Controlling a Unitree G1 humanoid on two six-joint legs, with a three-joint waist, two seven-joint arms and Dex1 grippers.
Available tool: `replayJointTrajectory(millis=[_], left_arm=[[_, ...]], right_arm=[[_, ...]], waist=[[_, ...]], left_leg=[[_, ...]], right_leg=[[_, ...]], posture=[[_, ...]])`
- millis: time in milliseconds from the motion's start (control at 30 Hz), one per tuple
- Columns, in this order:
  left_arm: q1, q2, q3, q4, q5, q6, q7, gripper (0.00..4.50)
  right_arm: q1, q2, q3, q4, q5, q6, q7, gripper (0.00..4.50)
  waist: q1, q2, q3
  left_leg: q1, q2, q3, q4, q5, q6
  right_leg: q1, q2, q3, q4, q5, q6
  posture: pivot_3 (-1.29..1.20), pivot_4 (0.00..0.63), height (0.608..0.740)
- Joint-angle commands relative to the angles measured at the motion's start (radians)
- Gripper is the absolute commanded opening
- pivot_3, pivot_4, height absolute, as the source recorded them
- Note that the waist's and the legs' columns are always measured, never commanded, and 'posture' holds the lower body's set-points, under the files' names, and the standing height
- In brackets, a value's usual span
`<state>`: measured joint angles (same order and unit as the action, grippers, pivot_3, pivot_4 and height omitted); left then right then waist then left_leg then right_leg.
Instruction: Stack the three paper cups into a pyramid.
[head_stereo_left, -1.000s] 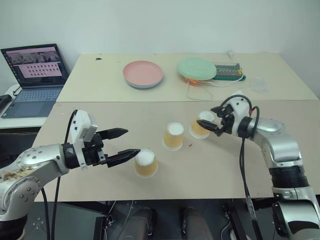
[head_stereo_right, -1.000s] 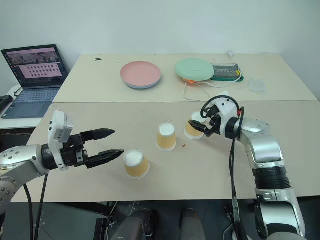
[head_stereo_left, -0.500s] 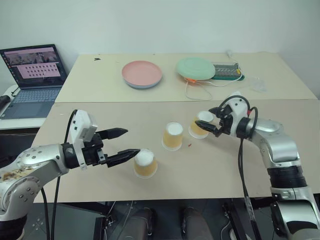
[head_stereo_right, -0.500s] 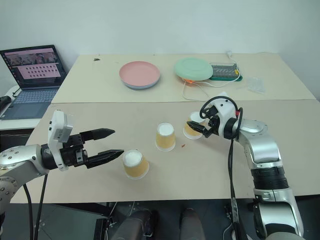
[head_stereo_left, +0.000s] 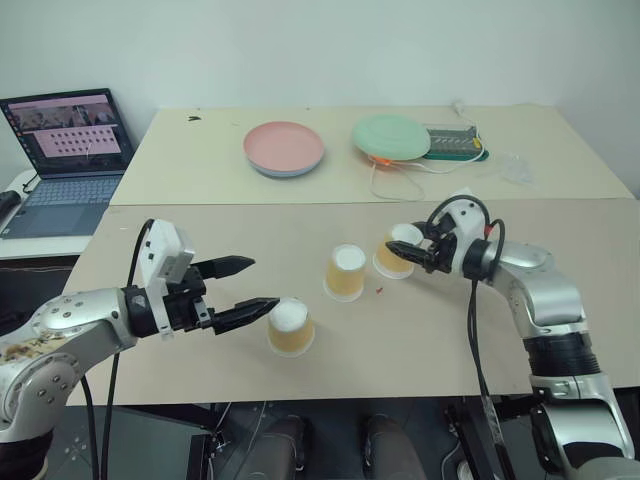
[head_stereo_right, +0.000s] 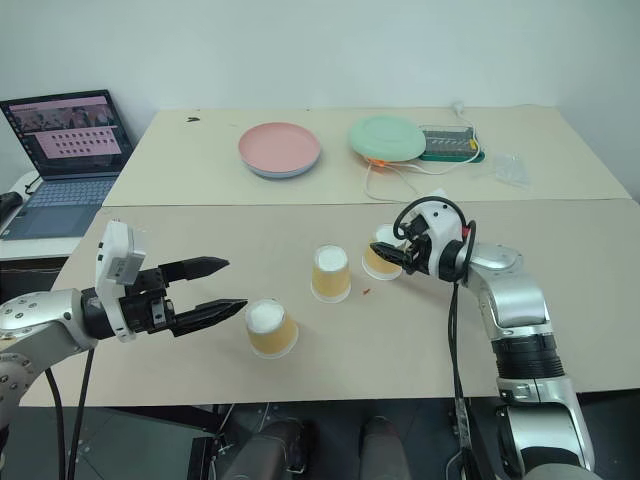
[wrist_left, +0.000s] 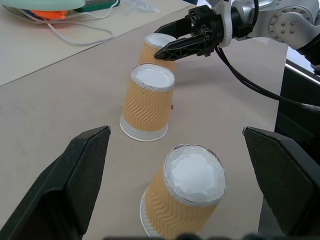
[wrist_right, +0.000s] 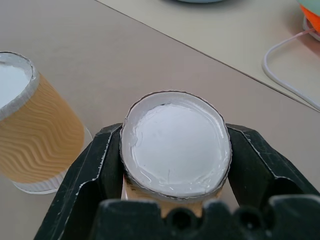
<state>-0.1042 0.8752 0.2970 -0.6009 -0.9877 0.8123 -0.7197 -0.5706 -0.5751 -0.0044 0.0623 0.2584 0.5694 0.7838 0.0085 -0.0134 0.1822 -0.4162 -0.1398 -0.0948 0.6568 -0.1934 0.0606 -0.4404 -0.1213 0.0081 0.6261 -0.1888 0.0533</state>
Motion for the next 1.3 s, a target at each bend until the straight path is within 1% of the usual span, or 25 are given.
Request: replayJointTrajectory(millis=[33,167,267,333,533,700,767,1300], left_arm=[[-0.008,0.014,0.024,-0.022,-0.012,-0.002,-0.003,4.50],[-0.017,0.017,0.016,-0.014,-0.008,-0.003,-0.009,4.50],[-0.024,0.017,0.012,-0.010,-0.005,-0.003,-0.012,4.50],[-0.029,0.017,0.010,-0.008,-0.005,-0.003,-0.012,4.50],[-0.034,0.018,0.015,-0.014,-0.011,0.003,-0.005,4.50],[-0.025,0.022,0.028,-0.022,-0.020,0.010,0.000,4.50],[-0.018,0.024,0.036,-0.027,-0.026,0.015,0.004,4.50],[-0.014,0.026,0.040,-0.032,-0.030,0.018,0.007,4.50]], right_arm=[[-0.018,-0.078,-0.037,-0.075,0.046,-0.022,0.095,2.77],[0.000,-0.180,-0.026,-0.105,0.080,-0.067,0.258,2.77],[0.006,-0.213,-0.007,-0.117,0.102,-0.081,0.340,2.77],[0.004,-0.214,0.013,-0.122,0.103,-0.088,0.371,2.77],[-0.021,-0.167,0.092,-0.086,0.040,-0.136,0.364,2.77],[-0.022,-0.153,0.104,-0.059,0.024,-0.158,0.364,2.77],[-0.025,-0.145,0.111,-0.056,0.018,-0.162,0.363,2.77],[-0.056,-0.074,0.147,-0.010,-0.032,-0.191,0.325,2.77]], waist=[[0.000,0.000,0.000],[0.002,0.000,0.000],[-0.002,0.000,0.000],[-0.006,0.000,0.000],[-0.009,0.000,0.000],[-0.004,0.000,0.000],[-0.001,0.000,0.000],[-0.002,0.000,0.000]], left_leg=[[0.000,0.000,0.000,0.000,0.000,0.000],[0.000,0.000,0.000,0.000,0.000,0.000],[0.000,0.000,0.000,0.000,0.000,0.000],[0.000,0.001,0.000,0.000,0.000,0.000],[0.000,0.001,0.000,0.000,0.000,0.000],[0.000,0.001,0.000,0.000,0.000,0.000],[0.000,0.001,0.000,0.000,0.000,0.000],[0.000,0.001,0.000,0.000,0.000,0.000]], right_leg=[[0.000,0.000,0.000,0.000,0.000,0.000],[0.000,0.000,-0.001,0.000,0.000,0.000],[0.001,0.000,-0.001,-0.001,-0.003,0.004],[0.001,-0.001,0.000,-0.001,-0.004,0.006],[0.000,-0.001,0.000,-0.001,-0.002,0.003],[0.000,-0.001,0.000,0.000,-0.002,0.003],[0.000,0.000,0.000,0.000,0.000,0.000],[0.000,0.000,0.000,0.000,0.000,0.000]], posture=[[0.00,0.150,0.718],[0.00,0.150,0.718],[0.00,0.150,0.718],[0.00,0.150,0.718],[0.00,0.150,0.718],[0.00,0.150,0.718],[0.00,0.150,0.718],[0.00,0.150,0.718]])
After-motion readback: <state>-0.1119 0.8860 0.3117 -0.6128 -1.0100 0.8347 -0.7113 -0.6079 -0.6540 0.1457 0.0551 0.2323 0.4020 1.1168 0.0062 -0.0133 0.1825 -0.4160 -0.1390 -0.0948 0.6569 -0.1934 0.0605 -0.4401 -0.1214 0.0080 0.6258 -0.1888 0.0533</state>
